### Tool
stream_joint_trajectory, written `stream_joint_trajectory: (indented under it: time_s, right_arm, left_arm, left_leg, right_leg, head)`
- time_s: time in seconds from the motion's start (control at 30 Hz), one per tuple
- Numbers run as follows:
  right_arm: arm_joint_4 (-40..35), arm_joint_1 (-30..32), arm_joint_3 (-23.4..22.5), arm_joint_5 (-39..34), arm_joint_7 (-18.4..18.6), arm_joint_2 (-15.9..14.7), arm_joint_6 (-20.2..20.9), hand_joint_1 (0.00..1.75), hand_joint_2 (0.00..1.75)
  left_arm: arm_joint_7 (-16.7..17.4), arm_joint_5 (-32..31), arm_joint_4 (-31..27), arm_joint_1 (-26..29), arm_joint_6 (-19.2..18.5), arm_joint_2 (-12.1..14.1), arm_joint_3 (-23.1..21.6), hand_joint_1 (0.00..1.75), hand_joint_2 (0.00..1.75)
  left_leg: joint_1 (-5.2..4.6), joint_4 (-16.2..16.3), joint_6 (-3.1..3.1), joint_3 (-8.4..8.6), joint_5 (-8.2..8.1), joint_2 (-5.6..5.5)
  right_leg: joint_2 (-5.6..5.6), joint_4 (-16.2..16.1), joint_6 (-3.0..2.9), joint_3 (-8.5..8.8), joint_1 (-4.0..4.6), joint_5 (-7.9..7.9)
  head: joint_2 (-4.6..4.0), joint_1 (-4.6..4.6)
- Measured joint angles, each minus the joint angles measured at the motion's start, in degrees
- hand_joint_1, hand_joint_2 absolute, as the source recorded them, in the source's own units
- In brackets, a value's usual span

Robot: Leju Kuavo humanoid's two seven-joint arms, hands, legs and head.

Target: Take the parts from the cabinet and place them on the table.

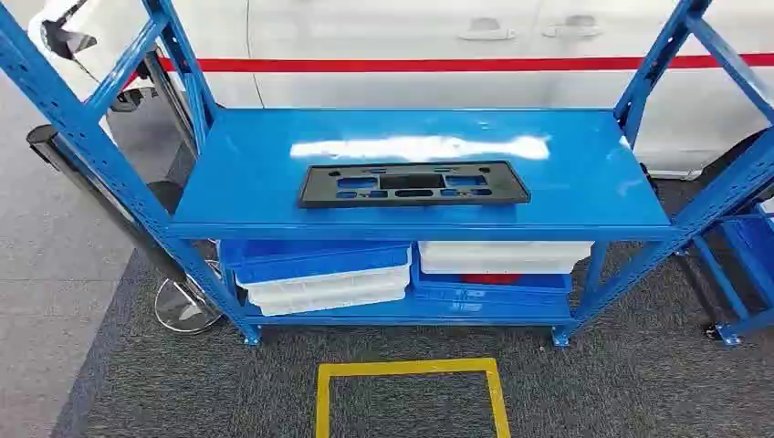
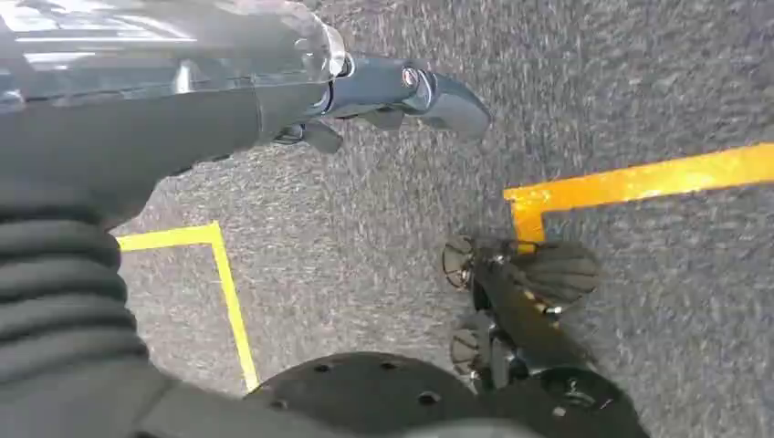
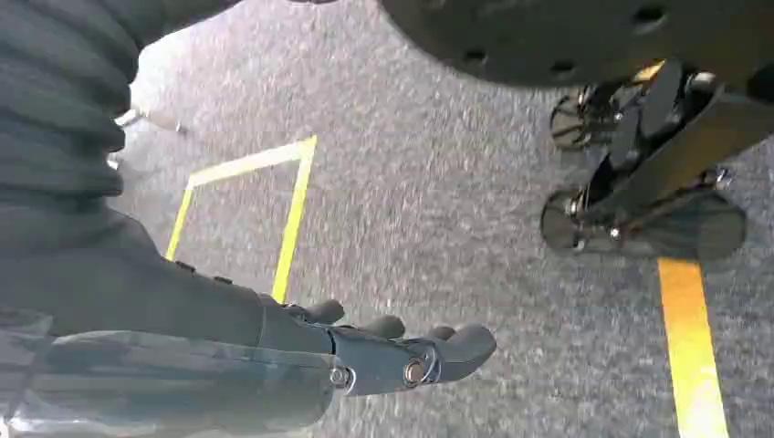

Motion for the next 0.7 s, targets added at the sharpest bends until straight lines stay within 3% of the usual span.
stream_joint_trajectory:
  time_s: [0.3,0.33,0.37,0.53,0.7]
  right_arm:
    - [1.68,-2.07,11.99,-13.91,1.48,0.28,-3.69,0.00,1.75]
    - [1.90,-2.33,13.14,-15.15,1.55,0.28,-4.07,0.00,1.75]
    - [2.16,-2.59,14.54,-16.66,1.66,0.28,-4.52,0.00,0.00]
    - [3.60,-3.95,21.28,-24.66,1.27,0.31,-6.55,0.00,0.00]
    - [4.92,-6.10,26.38,-32.24,-2.32,-0.26,-7.80,0.00,0.00]
  left_arm:
    - [-0.61,4.21,0.68,-1.62,4.69,0.00,-1.40,0.00,1.75]
    - [-0.81,4.79,0.77,-1.80,5.07,0.00,-1.57,0.00,0.00]
    - [-1.05,5.16,0.92,-1.99,5.51,0.00,-1.77,0.00,0.00]
    - [-2.93,8.06,1.97,-2.97,7.47,0.00,-2.29,0.00,0.00]
    - [-4.81,10.27,3.10,-3.94,8.76,-0.02,-2.49,0.00,0.00]
  left_leg:
    - [0.00,0.00,0.00,-0.01,0.00,0.00]
    - [0.00,0.00,0.00,-0.02,0.00,0.00]
    - [0.00,0.00,0.00,-0.01,0.00,0.00]
    - [0.00,0.00,0.00,-0.01,0.00,0.00]
    - [0.00,0.00,0.00,-0.01,0.01,0.00]
  right_leg:
    - [0.00,0.01,0.00,0.06,0.00,0.00]
    - [0.00,0.01,0.00,0.06,0.00,0.00]
    - [0.00,0.01,0.00,0.06,0.00,0.00]
    - [0.00,0.01,0.00,0.06,0.00,0.00]
    - [0.01,0.01,0.00,0.06,0.00,0.01]
  head:
    - [0.00,0.00]
    - [0.00,0.00]
    - [-0.02,0.00]
    - [0.00,0.00]
    - [0.00,0.00]
